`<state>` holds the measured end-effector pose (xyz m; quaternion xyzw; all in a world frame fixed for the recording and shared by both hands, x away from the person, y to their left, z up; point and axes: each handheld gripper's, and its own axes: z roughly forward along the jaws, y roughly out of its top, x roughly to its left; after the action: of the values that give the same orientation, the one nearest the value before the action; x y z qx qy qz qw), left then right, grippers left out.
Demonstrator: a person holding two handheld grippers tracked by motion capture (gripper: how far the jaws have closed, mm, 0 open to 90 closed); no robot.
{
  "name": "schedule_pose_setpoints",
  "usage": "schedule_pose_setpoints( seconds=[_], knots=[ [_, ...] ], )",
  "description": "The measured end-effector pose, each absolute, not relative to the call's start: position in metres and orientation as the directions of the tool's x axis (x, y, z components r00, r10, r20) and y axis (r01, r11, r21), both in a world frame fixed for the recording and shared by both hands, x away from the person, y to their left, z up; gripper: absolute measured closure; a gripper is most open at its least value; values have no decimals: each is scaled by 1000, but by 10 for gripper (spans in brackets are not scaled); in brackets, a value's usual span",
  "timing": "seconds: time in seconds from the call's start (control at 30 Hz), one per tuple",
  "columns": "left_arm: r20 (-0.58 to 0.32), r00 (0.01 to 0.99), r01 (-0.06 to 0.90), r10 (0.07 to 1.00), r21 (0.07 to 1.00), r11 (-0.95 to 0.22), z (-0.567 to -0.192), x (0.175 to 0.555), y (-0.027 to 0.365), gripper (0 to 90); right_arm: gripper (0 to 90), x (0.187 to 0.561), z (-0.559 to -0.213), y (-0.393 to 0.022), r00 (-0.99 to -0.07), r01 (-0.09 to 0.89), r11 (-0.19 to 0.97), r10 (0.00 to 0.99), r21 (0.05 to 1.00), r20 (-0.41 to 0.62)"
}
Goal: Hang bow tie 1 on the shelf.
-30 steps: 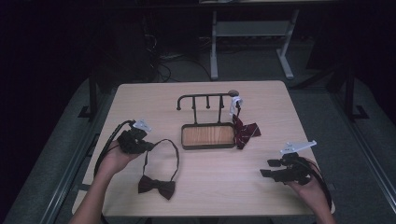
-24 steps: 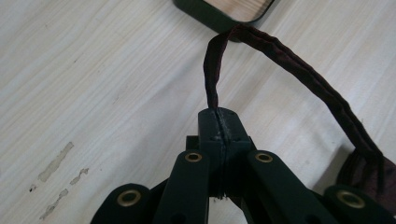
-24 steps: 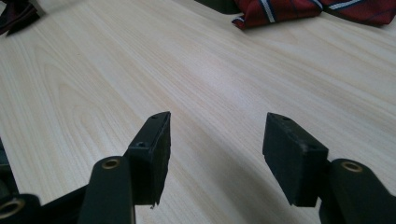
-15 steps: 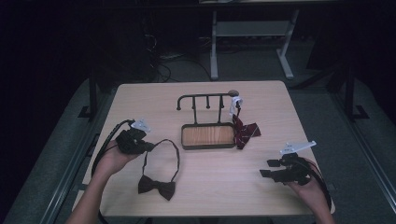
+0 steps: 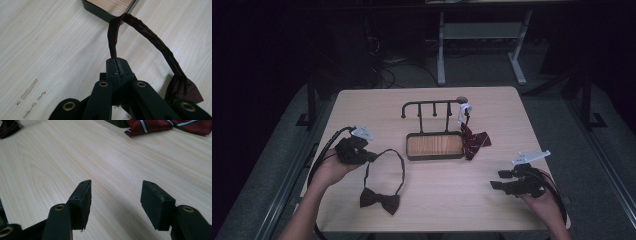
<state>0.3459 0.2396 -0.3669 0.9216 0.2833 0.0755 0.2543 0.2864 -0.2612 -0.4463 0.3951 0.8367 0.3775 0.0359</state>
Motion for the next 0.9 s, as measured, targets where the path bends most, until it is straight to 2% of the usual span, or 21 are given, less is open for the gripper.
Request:
schedule_pose_setpoints(
  seconds=[0.47,0.9],
  knots=[
    [-24,849,464,528,513,-722,-357,342,239,897,418,285,-446,-259,-685,636,408,690,655,235],
    [7,870,413,493,535,-737,-332,338,232,896,420,284,-444,-260,-686,631,406,690,661,232]
  ],
)
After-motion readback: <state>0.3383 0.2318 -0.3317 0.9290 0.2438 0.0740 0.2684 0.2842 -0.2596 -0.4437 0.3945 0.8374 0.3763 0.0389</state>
